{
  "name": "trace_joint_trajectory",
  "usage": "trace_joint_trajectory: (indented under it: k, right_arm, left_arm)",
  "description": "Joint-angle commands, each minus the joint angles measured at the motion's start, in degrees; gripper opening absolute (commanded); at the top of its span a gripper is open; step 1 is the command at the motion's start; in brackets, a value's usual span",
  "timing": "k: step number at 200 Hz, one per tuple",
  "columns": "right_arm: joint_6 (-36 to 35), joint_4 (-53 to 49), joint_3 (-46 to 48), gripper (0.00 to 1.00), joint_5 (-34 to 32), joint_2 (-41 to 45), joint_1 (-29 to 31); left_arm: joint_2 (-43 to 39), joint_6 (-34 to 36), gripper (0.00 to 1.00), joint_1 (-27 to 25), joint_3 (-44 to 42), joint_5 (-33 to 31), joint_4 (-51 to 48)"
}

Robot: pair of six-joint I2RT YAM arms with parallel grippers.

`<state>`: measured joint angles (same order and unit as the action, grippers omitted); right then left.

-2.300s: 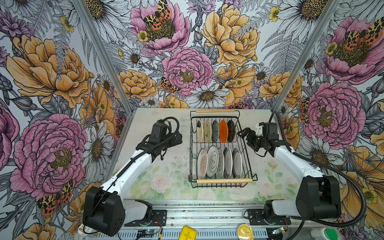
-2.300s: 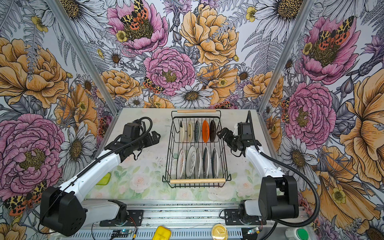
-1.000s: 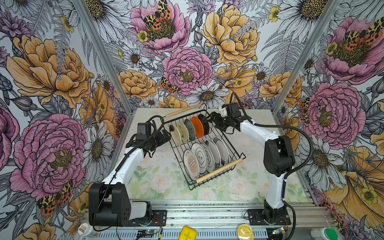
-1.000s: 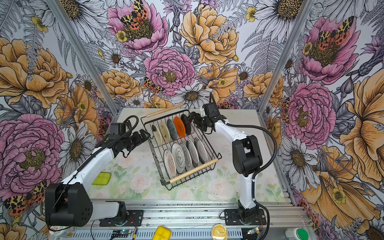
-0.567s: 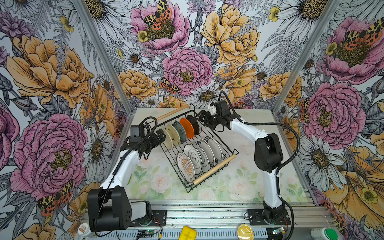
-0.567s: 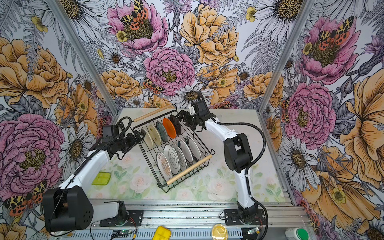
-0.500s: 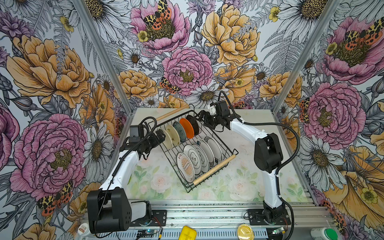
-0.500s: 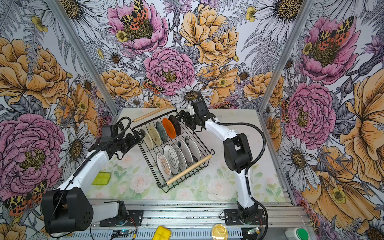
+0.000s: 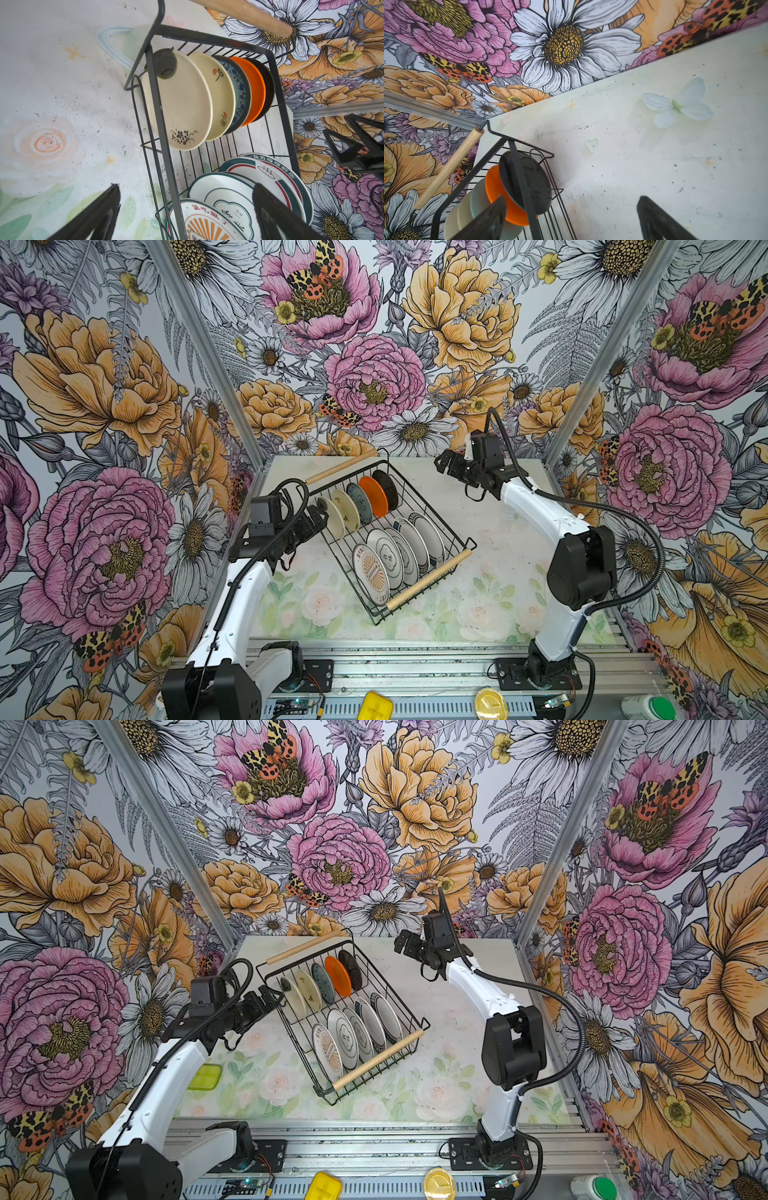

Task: Unload the plates from the dish rack

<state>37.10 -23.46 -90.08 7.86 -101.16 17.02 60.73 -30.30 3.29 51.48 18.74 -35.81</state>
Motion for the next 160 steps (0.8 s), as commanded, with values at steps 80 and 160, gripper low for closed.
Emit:
trace_joint_trajectory:
  k: [80, 160]
  right_arm:
    - [8.76, -3.75, 40.57, 1.00, -2.40, 45.89, 0.23]
    - [15.41, -8.79, 57.06, 0.96, 0.64, 59.47, 0.80]
  left_arm:
    - [-5.32, -1.61, 0.99, -4.74, -0.99, -4.29, -4.53]
    - [-2.07, -1.25, 0.99, -7.90, 1.93, -7.35, -4.70]
